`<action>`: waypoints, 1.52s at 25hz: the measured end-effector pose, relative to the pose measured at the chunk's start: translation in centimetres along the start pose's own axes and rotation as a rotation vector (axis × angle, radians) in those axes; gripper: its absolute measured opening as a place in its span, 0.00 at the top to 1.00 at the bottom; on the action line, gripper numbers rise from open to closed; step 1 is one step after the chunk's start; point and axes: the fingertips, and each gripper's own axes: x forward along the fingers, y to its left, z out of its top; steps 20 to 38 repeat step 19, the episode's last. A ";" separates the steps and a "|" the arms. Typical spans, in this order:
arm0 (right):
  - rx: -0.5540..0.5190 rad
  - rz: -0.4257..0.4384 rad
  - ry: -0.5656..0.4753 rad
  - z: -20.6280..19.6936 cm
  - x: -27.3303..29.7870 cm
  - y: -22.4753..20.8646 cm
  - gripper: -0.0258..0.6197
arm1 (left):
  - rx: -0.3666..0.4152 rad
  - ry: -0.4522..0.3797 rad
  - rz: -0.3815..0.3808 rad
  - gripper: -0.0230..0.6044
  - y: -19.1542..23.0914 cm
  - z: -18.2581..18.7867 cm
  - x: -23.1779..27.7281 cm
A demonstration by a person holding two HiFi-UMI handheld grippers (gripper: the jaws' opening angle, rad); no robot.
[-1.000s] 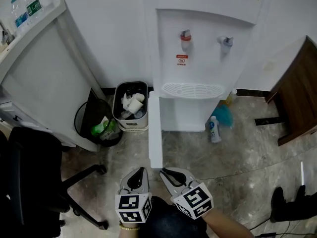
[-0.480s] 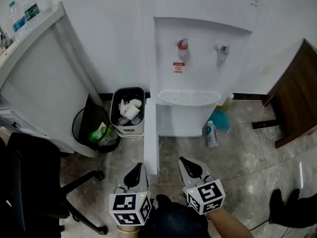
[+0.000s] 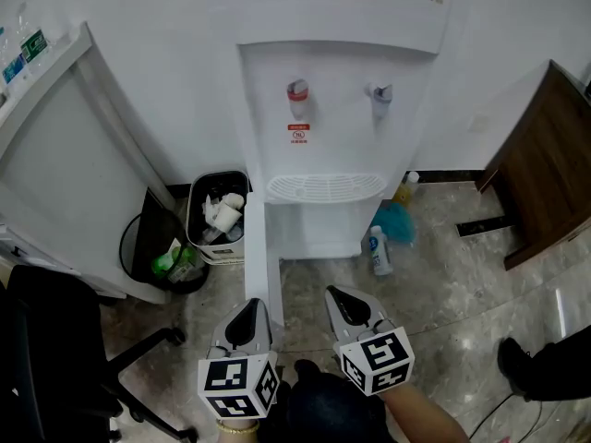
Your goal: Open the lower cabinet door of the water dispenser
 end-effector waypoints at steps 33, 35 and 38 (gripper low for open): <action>-0.020 0.001 0.002 0.9 0.0 0.9 0.96 | 0.003 -0.006 0.001 0.95 0.0 -0.2 0.0; -0.020 0.001 0.002 0.9 0.0 0.9 0.96 | 0.003 -0.006 0.001 0.95 0.0 -0.2 0.0; -0.020 0.001 0.002 0.9 0.0 0.9 0.96 | 0.003 -0.006 0.001 0.95 0.0 -0.2 0.0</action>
